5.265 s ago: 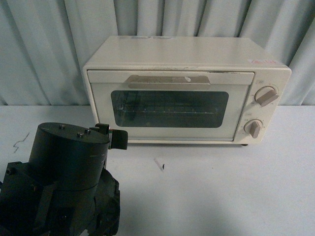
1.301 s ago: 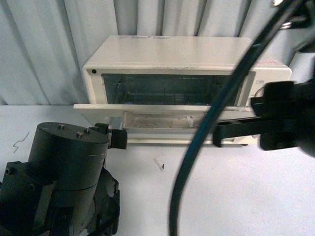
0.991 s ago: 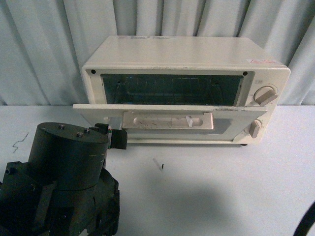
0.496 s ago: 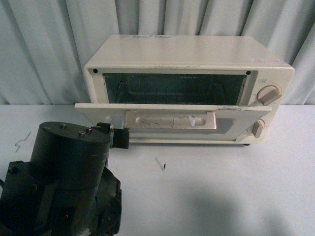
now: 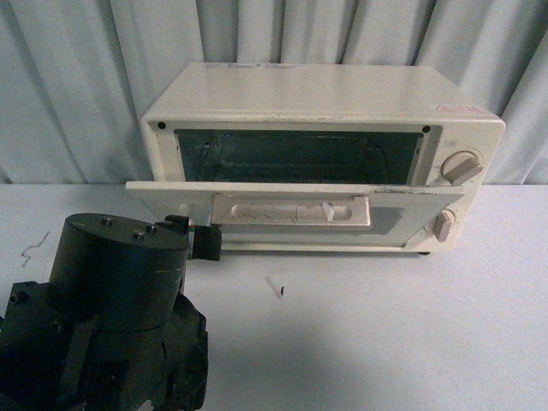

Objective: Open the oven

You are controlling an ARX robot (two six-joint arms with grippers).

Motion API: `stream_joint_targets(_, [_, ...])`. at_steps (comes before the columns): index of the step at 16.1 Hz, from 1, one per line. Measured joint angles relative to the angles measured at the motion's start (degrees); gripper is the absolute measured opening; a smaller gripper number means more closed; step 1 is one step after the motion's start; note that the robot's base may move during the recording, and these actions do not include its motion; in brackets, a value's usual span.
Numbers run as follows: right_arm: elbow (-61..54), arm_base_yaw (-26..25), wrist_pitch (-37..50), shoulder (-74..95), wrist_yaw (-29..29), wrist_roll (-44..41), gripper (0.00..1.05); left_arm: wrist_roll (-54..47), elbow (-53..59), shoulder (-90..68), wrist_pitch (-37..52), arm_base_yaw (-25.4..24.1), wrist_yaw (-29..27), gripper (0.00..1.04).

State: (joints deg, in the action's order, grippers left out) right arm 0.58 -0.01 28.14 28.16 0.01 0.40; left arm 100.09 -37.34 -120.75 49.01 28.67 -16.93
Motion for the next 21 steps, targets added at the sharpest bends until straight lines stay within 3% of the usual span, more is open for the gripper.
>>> stream_joint_targets(10, [0.00,0.00,-15.02,-15.10,-0.02,-0.04,0.02,0.00,0.00,0.00,0.02,0.00,0.02,0.98])
stream_joint_targets(11, [0.00,0.00,-18.18,-18.21,-0.02,-0.04,0.02,0.00,0.00,0.00,0.00,0.00,0.02,0.98])
stream_joint_targets(12, [0.09,0.00,-28.02,-27.87,-0.02,-0.07,0.02,0.02,0.00,0.00,0.02,0.00,0.02,0.98])
stream_joint_targets(20, [0.09,0.00,-28.41,-27.93,0.00,-0.07,0.02,0.02,0.00,0.00,0.02,0.11,0.02,0.98])
stream_joint_targets(21, [0.09,0.00,-28.37,-27.93,-0.02,-0.13,0.07,0.02,0.00,0.00,0.00,0.11,0.02,0.98])
